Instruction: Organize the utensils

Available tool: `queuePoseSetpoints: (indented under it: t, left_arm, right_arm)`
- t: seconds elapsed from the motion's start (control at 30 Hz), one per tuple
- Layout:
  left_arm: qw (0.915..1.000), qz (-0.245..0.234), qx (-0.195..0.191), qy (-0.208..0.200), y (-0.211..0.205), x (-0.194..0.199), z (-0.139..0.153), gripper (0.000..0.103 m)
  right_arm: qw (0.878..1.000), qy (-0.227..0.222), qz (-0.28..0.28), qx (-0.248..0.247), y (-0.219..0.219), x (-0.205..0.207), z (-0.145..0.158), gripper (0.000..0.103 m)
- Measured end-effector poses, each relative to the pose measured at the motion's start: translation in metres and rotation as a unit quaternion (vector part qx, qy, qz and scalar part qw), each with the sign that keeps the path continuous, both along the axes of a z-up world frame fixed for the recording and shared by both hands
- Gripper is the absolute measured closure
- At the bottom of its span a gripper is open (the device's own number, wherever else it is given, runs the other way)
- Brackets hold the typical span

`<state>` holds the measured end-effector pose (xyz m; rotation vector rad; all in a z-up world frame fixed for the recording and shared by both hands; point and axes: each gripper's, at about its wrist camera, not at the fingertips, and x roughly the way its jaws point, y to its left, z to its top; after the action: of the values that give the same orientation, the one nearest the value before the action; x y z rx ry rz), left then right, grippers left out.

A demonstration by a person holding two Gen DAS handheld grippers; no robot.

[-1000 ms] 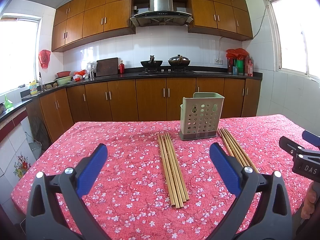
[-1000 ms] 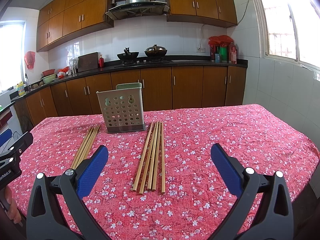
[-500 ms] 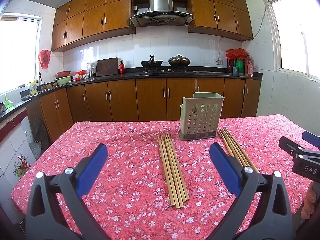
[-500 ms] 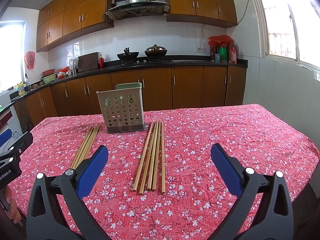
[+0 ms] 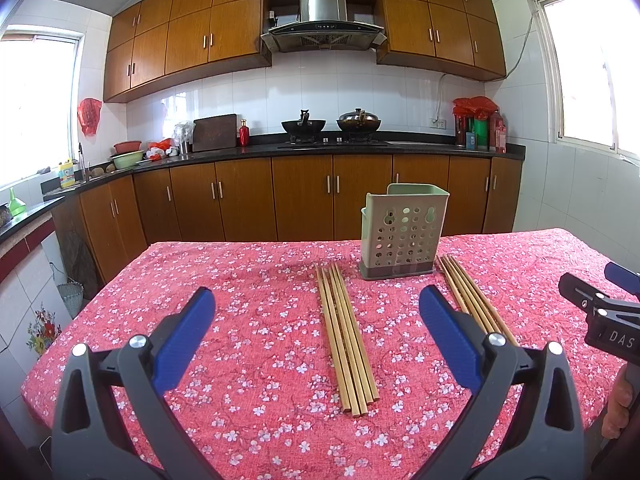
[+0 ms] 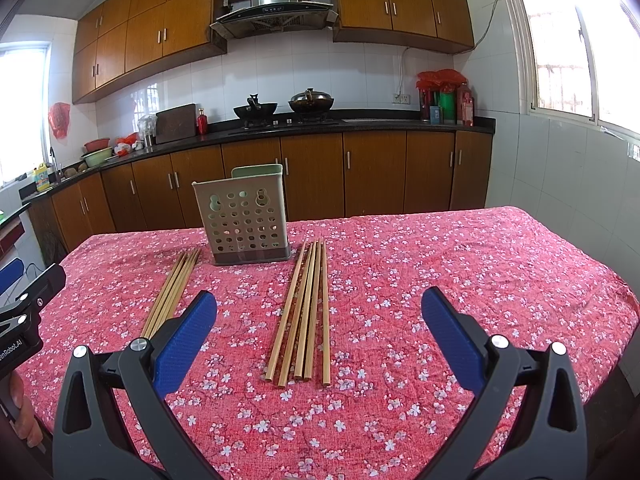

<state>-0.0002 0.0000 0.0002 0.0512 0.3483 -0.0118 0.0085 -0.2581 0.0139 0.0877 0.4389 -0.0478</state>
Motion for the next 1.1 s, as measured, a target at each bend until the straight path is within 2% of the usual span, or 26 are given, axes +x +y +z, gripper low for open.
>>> queuePoseSetpoints:
  t: [1.1]
  left_arm:
    - [1.0000, 0.001, -0.003, 0.005, 0.0001, 0.0018, 0.0044, 0.004]
  right_arm:
    - [1.000, 0.002, 0.000, 0.000, -0.0012, 0.0014, 0.0008, 0.002]
